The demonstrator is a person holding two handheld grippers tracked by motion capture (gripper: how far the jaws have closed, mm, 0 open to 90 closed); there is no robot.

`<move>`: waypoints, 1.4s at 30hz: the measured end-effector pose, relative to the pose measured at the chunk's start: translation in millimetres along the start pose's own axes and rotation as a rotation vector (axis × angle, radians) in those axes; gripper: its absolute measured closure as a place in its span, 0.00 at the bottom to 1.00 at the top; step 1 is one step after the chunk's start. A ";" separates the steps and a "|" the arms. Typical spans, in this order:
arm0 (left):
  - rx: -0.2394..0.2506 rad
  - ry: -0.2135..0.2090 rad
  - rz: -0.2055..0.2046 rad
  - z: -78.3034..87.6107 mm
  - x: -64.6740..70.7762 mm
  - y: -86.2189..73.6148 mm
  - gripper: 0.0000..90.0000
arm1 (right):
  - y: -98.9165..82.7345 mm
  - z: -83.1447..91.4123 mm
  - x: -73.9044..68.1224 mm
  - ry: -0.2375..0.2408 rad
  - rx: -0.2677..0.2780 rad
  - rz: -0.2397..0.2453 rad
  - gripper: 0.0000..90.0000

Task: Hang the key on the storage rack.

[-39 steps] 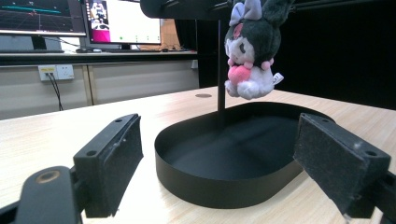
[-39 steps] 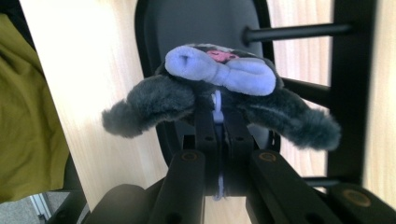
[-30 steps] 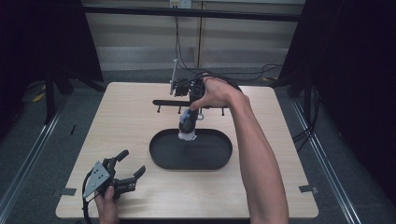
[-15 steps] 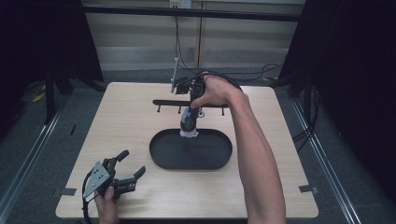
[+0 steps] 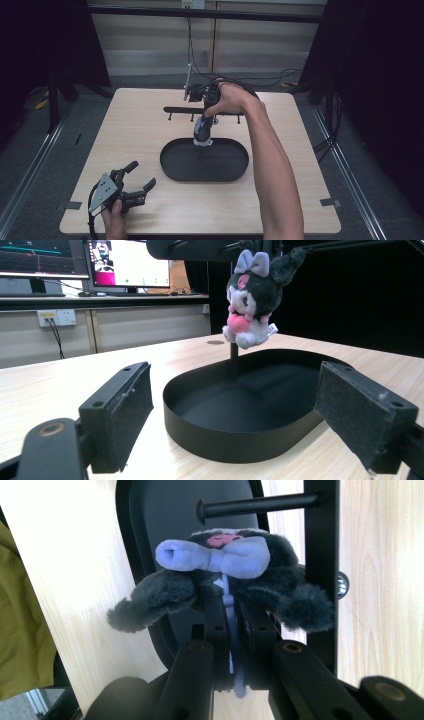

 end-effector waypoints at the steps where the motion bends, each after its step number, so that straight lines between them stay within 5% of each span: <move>1: -0.001 0.000 -0.001 0.0 0.0 0.0 0.17 | -0.5 -0.2 0.1 0.006 0.002 -0.001 0.93; 33: 0.001 0.000 0.002 -0.1 0.1 0.0 0.17 | 0.4 4.2 -3.5 -0.003 0.071 -0.034 0.81; 42: 0.004 -0.004 0.009 -0.5 0.8 -0.1 0.17 | 0.2 8.0 -11.0 0.019 0.143 -0.072 0.72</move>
Point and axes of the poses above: each handheld gripper's, and its own axes: z roughly backward along the jaws, y roughly out of its top, x roughly to its right, the point moved 6 cm from there along -z, roughly forward along the jaws, and after that the axes turned 12 degrees about -y, right-handed, at the moved point
